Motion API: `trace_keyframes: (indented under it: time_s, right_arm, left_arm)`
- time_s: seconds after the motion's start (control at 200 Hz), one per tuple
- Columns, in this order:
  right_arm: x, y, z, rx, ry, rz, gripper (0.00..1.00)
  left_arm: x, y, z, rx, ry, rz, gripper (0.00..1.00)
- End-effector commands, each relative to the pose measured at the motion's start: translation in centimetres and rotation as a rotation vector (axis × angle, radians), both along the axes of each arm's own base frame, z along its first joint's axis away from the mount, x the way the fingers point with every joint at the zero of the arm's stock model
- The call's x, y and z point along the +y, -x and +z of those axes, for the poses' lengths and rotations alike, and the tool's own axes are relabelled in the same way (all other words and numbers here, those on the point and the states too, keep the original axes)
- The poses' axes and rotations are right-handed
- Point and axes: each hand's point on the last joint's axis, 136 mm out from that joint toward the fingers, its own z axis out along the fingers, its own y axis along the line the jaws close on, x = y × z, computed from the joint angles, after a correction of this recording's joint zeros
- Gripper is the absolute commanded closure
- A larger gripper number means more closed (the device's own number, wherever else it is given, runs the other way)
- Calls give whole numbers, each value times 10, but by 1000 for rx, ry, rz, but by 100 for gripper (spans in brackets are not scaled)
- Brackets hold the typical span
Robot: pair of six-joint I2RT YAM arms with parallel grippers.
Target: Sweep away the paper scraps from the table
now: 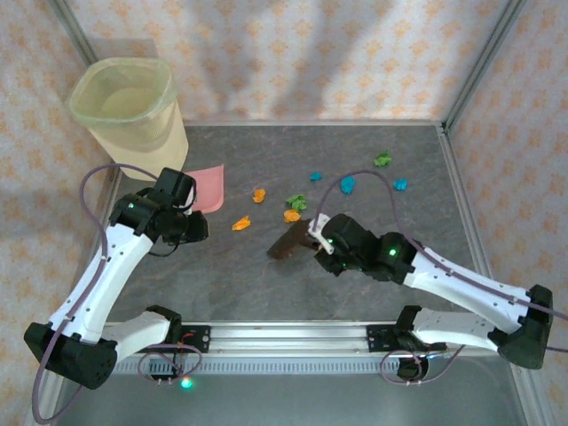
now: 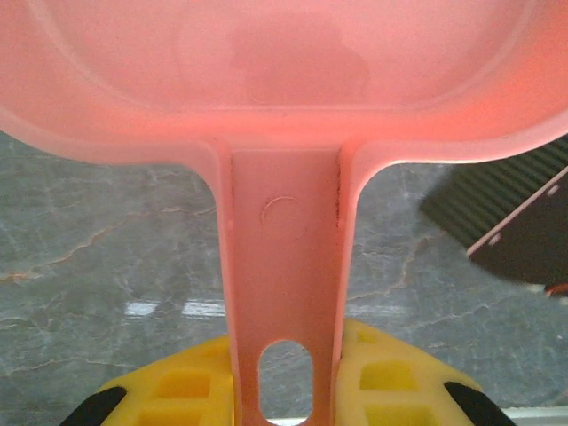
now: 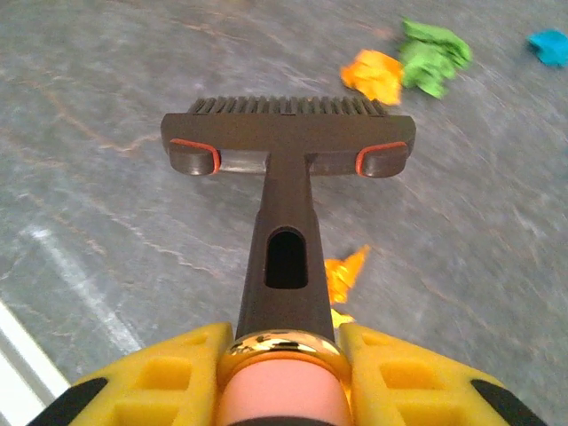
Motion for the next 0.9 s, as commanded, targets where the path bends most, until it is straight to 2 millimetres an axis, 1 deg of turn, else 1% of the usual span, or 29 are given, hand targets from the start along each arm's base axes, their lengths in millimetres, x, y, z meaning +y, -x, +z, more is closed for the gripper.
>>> trace_keyframes:
  time_s: [0.0, 0.09, 0.14, 0.245, 0.295, 0.345, 0.4, 0.46, 0.535, 0.6, 0.676, 0.721, 0.786, 0.896]
  right_arm:
    - [-19, -11, 9, -9, -48, -145, 100]
    - [-14, -11, 20, -12, -145, -152, 100]
    - [-16, -15, 26, -29, -191, -186, 100]
    - [-32, -30, 40, -60, -262, -346, 100]
    - [-43, -39, 46, -66, -289, -445, 100]
    - [-58, -47, 53, -75, -309, -565, 100]
    - [-67, -51, 59, -69, -327, -629, 100]
    - [-72, -54, 67, -71, -353, -662, 100]
    - [-73, -53, 77, -53, -390, -688, 100]
    - [-73, -53, 82, -32, -419, -706, 100]
    - [-75, -52, 82, 12, -423, -742, 100]
    - [-78, -51, 79, 63, -409, -782, 100]
    - [-83, -50, 71, 137, -366, -834, 100]
    - [-85, -51, 60, 178, -326, -864, 100]
  left_arm:
    - [-14, -3, -1, -7, 74, -57, 100]
    - [-23, -3, 0, -23, 119, -83, 100]
    - [-26, -2, 2, -33, 123, -96, 100]
    - [-33, 1, 5, -47, 131, -133, 100]
    - [-35, 3, 5, -47, 130, -146, 100]
    - [-39, 5, 5, -44, 129, -162, 100]
    - [-41, 7, 5, -41, 126, -175, 100]
    - [-46, 12, 2, -31, 127, -196, 100]
    - [-58, 21, -3, -8, 132, -248, 100]
    - [-70, 32, -13, 34, 128, -300, 100]
    - [-82, 48, -30, 109, 101, -362, 100]
    - [-88, 60, -41, 162, 68, -406, 100]
    - [-94, 73, -52, 217, 25, -461, 100]
    - [-100, 85, -66, 250, -5, -504, 100]
